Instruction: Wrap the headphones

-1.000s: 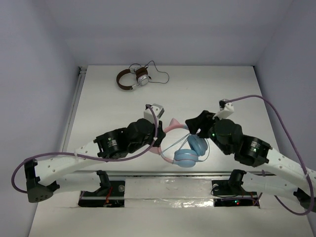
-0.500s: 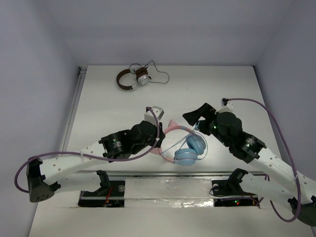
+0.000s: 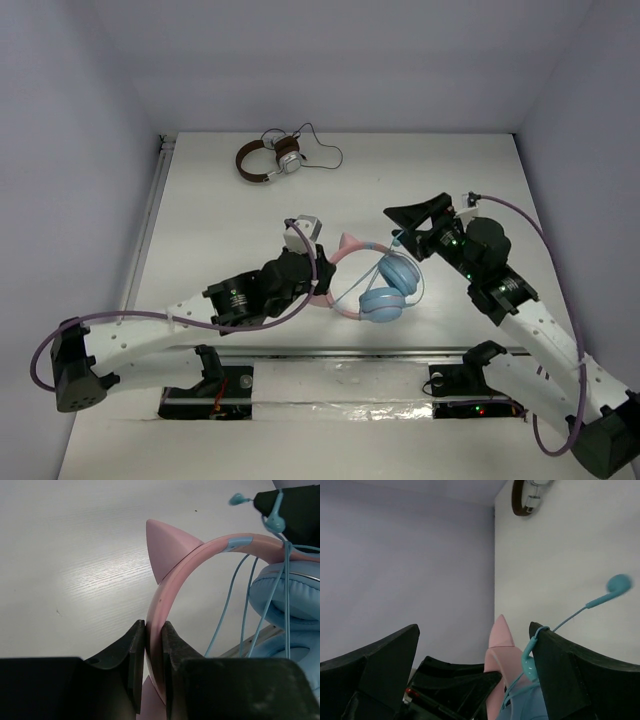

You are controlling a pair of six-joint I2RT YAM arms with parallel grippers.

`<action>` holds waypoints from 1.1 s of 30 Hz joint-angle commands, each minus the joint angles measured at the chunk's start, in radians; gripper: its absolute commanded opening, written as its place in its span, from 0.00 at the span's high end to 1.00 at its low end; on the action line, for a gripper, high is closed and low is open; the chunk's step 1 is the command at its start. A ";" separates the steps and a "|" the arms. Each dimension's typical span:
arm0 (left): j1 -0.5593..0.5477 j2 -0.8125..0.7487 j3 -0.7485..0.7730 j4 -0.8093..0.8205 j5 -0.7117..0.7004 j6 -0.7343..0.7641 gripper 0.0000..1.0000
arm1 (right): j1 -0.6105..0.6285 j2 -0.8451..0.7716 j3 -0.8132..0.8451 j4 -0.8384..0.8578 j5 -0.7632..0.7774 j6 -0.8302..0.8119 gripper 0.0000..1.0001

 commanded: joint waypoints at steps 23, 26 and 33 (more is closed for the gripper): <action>0.207 -0.089 0.015 0.254 0.090 -0.027 1.00 | -0.028 0.044 -0.011 -0.204 -0.221 -0.511 0.00; 0.232 -0.076 0.003 0.249 0.098 -0.028 1.00 | -0.028 -0.011 -0.037 -0.150 -0.284 -0.467 0.00; 0.232 -0.069 -0.017 0.258 0.106 -0.030 1.00 | -0.028 -0.032 0.055 -0.301 -0.001 -0.506 0.16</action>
